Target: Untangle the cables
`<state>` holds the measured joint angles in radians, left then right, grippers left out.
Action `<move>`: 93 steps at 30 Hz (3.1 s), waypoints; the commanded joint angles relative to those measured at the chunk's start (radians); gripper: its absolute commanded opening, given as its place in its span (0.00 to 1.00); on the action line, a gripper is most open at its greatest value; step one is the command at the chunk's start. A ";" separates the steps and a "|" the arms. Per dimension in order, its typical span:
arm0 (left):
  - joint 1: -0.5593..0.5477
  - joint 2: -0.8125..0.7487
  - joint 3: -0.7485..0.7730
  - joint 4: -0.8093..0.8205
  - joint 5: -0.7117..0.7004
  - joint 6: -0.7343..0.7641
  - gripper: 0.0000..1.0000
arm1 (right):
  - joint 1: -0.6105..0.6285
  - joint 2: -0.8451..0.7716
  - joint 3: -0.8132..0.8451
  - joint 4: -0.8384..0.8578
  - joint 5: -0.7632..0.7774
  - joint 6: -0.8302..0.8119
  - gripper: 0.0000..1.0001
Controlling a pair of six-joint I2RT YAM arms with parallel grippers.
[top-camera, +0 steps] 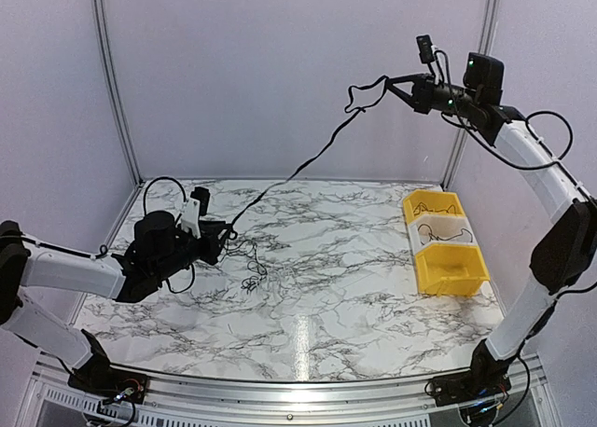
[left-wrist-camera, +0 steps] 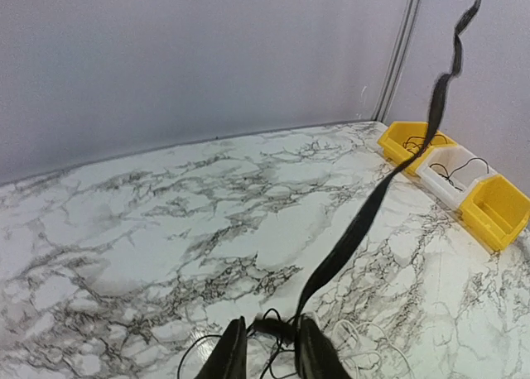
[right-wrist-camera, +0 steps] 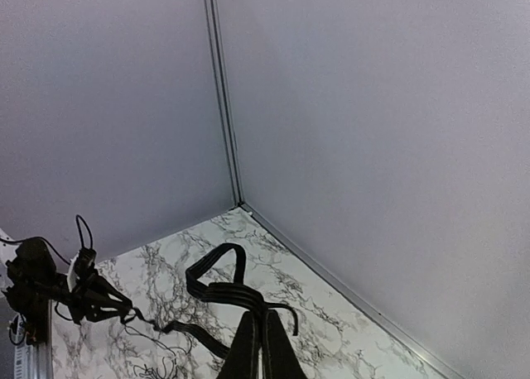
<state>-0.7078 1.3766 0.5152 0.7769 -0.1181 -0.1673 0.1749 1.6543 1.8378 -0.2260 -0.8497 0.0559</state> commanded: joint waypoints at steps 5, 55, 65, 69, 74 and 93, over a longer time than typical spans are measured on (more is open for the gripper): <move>0.005 0.064 0.018 -0.100 0.024 -0.025 0.39 | 0.097 -0.044 -0.033 0.176 -0.077 0.087 0.00; -0.116 0.921 0.768 0.234 0.254 -0.190 0.41 | 0.193 0.017 0.162 0.122 -0.132 0.107 0.00; -0.116 0.941 0.804 0.269 0.308 -0.241 0.31 | 0.193 0.020 0.162 0.117 -0.134 0.104 0.00; -0.115 0.938 0.798 0.315 0.347 -0.276 0.37 | 0.193 0.025 0.158 0.124 -0.139 0.110 0.00; -0.114 0.955 0.821 0.343 0.372 -0.338 0.34 | 0.193 0.024 0.149 0.131 -0.141 0.113 0.00; -0.093 0.839 0.488 0.291 0.259 -0.330 0.00 | -0.002 0.016 0.394 0.146 -0.203 0.186 0.00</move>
<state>-0.8169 2.3047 1.0977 1.0893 0.1993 -0.5091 0.2630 1.6974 2.1910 -0.1497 -1.0092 0.1616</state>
